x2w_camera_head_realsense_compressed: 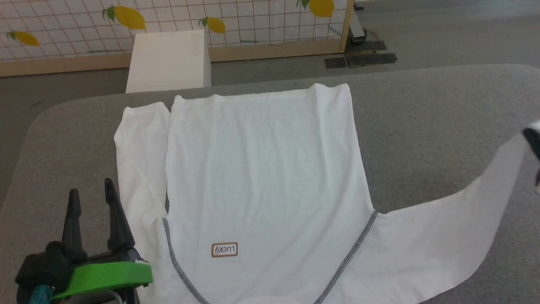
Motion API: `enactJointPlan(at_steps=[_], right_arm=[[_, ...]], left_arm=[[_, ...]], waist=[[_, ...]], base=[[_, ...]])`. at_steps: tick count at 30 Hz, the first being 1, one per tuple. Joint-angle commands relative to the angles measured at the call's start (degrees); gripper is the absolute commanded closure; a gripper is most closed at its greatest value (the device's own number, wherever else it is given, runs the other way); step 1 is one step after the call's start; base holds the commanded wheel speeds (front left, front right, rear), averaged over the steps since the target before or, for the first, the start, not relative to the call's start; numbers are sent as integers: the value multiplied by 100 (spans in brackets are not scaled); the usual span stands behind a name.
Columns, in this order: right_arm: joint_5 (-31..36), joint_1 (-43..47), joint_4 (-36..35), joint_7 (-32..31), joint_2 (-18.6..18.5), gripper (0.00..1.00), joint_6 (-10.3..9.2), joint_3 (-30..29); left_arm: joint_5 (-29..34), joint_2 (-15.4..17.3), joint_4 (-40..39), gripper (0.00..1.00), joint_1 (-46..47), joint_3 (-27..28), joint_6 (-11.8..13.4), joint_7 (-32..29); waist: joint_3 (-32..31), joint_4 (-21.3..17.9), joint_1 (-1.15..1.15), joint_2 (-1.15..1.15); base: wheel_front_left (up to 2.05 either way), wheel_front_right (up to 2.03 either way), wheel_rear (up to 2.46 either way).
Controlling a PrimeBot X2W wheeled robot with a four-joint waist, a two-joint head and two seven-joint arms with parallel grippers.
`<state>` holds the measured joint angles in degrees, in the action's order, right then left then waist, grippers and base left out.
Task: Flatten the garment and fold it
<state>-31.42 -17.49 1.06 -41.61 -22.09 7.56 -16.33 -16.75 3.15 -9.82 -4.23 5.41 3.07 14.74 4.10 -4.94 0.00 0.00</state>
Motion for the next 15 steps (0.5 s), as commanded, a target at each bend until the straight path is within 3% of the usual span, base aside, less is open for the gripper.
enactJointPlan(at_steps=[1,8,15], right_arm=[[-180,112,-316,-80,102,100,-8,261],[-724,101,-1371,-419,438,100,-8,2050],[-832,-377,-951,-182,874,100,-8,3615]], left_arm=[[-31,-20,-18,0,-103,28,17,26],[-26,-22,37,0,-194,14,31,26],[-42,-24,114,0,-121,-121,11,26]], waist=[[-47,-49,0,0],[-27,5,0,0],[63,326,0,0]], base=[[0,0,0],[0,0,0],[0,0,0]])
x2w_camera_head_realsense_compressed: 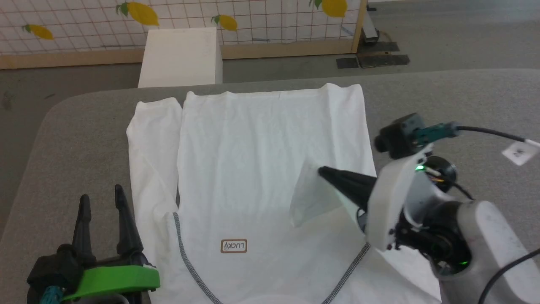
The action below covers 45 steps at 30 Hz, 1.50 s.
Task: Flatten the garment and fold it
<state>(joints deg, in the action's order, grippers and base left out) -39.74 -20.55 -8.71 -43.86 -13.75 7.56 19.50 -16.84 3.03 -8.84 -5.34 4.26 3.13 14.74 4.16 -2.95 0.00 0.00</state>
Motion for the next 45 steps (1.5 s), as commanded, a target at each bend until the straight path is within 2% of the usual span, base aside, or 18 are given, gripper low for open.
enactJointPlan(at_steps=[1,9,17,18,19,20,25,29,33,38,42,45], right_arm=[[-23,-151,187,110,139,100,-8,244],[-244,-615,1318,678,757,100,-8,1312],[-321,-858,2390,1180,975,100,-8,1977],[-278,-886,2508,1248,987,89,-8,2025],[-266,-911,2626,1316,1003,25,-8,2088],[-295,-927,2699,1365,1017,0,-8,2135],[-675,-1123,2738,1686,1062,0,-8,2148],[-902,-1345,2484,2043,1018,0,-8,1749],[-748,-1438,2308,2589,723,0,-8,945],[-85,-1254,2307,3407,357,0,-8,-337],[545,-900,2307,3930,223,0,-8,-1284],[823,-594,2264,4102,268,0,-8,-1873]], left_arm=[[-39,-12,27,0,14,-28,4,26],[-111,-14,102,0,72,-134,40,26],[-168,-14,146,0,98,-172,36,26],[-170,-14,148,0,105,-173,37,26],[-173,-14,156,0,112,-173,38,26],[-174,-14,162,0,117,-170,40,26],[-164,-14,256,0,135,-140,29,26],[-125,1,315,0,171,-107,-11,26],[-104,43,387,0,239,-73,-50,26],[-96,92,484,0,344,-56,-74,26],[-97,104,570,0,419,-72,-65,26],[-136,123,660,0,540,-92,-81,-45]], waist=[[83,193,0,0],[282,663,0,0],[431,907,0,0],[446,911,0,0],[458,908,0,0],[467,899,0,0],[444,745,0,0],[368,583,0,0],[277,422,0,0],[217,239,0,0],[221,130,0,0],[273,78,0,0]], base=[[0,0,0],[0,0,0],[0,0,0],[0,0,0],[0,0,0],[0,0,0],[0,0,0],[0,0,0],[0,0,0],[0,0,0],[0,0,0],[0,0,0]])
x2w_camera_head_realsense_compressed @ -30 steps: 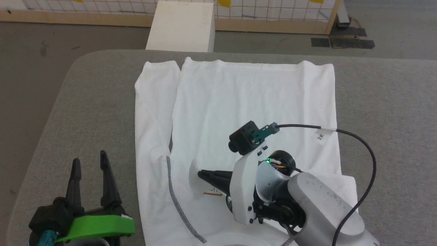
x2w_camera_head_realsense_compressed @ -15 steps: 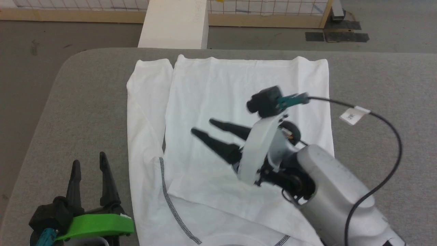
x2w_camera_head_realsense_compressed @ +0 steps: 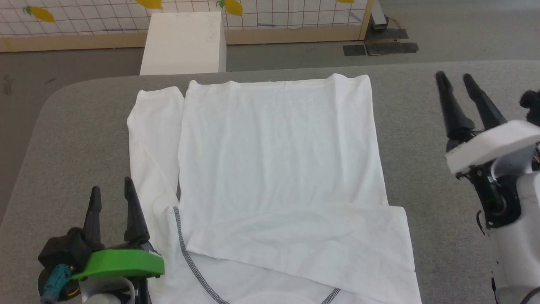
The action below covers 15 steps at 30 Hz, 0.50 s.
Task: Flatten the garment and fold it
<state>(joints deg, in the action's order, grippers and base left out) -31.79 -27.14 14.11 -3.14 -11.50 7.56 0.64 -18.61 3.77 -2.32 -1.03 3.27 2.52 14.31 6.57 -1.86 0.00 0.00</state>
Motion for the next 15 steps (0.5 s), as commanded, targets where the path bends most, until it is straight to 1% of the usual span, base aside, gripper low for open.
enactJointPlan(at_steps=[1,4,8,10,14,15], right_arm=[[93,177,-50,51,83,0,-8,-194],[377,392,-173,90,152,0,-8,-633],[513,519,-432,82,394,0,-8,-1160],[536,539,-578,30,458,0,-8,-1359],[552,497,-930,-105,520,0,-8,-1636],[548,475,-1021,-152,519,0,-8,-1686]], left_arm=[[30,76,57,0,189,-2,-32,-55],[-14,166,171,0,478,12,-53,-196],[-105,403,365,0,1136,46,-121,-584],[-140,590,540,0,1634,48,-156,-935],[-232,995,1003,0,2835,47,-180,-1874],[-231,1111,1143,0,3174,17,-174,-2193]], waist=[[70,-46,0,0],[206,-117,0,0],[513,-209,0,0],[716,-234,0,0],[1248,-300,0,0],[1400,-317,0,0]], base=[[0,0,0],[0,0,0],[0,0,0],[0,0,0],[0,0,0],[0,0,0]])
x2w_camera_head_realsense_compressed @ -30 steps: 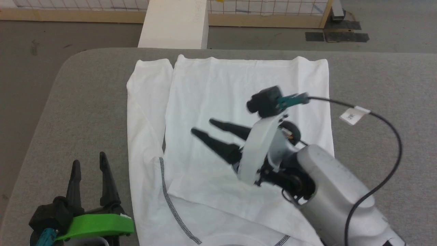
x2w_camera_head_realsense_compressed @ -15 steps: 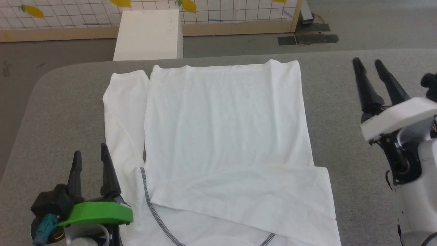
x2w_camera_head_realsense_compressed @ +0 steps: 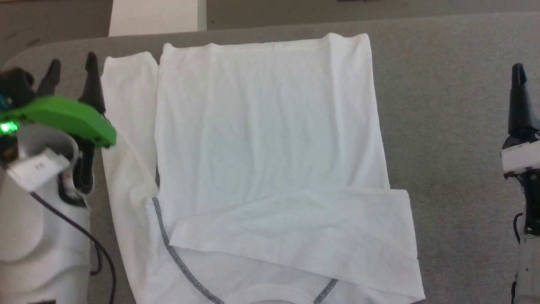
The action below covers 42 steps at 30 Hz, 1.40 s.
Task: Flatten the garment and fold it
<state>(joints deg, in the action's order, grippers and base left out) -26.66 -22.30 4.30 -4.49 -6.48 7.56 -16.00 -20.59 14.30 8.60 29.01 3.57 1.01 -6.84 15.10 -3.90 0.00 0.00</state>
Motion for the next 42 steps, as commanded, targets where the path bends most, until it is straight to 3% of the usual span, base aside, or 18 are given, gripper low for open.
enactJointPlan(at_steps=[1,10,18,23,30,31,32,36,42], right_arm=[[18,-31,-114,-60,15,0,-8,-64],[-248,-213,-729,-290,-5,0,-8,-305],[-424,-208,-1086,-295,36,0,-8,-353],[-472,-155,-1231,-282,56,0,-8,-360],[-494,-142,-1277,-274,78,0,-8,-399],[-495,-145,-1273,-275,78,0,-8,-408],[-496,-148,-1271,-277,78,0,-8,-415],[-480,-147,-1243,-285,73,0,-8,-440],[-417,-122,-1143,-279,72,0,-8,-394]], left_arm=[[-30,141,156,0,451,-27,3,-325],[267,800,1112,0,2625,-396,210,-2386],[731,1271,1652,0,3280,-757,455,-3894],[882,1539,1585,0,3229,-785,600,-4374],[456,1424,1455,1,2977,-625,475,-4476],[386,1414,1448,66,2937,-599,442,-4480],[333,1405,1439,100,2913,-564,436,-4461],[143,1322,1400,100,2846,-326,579,-4202],[-310,1056,1409,100,2832,522,1102,-3133]], waist=[[682,-127,0,0],[1837,-323,0,0],[2392,-397,0,0],[2547,-405,0,0],[2651,-370,0,0],[2657,-363,0,0],[2661,-359,0,0],[2626,-317,0,0],[2342,-210,0,0]], base=[[0,0,0],[0,0,0],[0,0,0],[0,0,0],[0,0,0],[0,0,0],[0,0,0],[0,0,0],[0,0,0]])
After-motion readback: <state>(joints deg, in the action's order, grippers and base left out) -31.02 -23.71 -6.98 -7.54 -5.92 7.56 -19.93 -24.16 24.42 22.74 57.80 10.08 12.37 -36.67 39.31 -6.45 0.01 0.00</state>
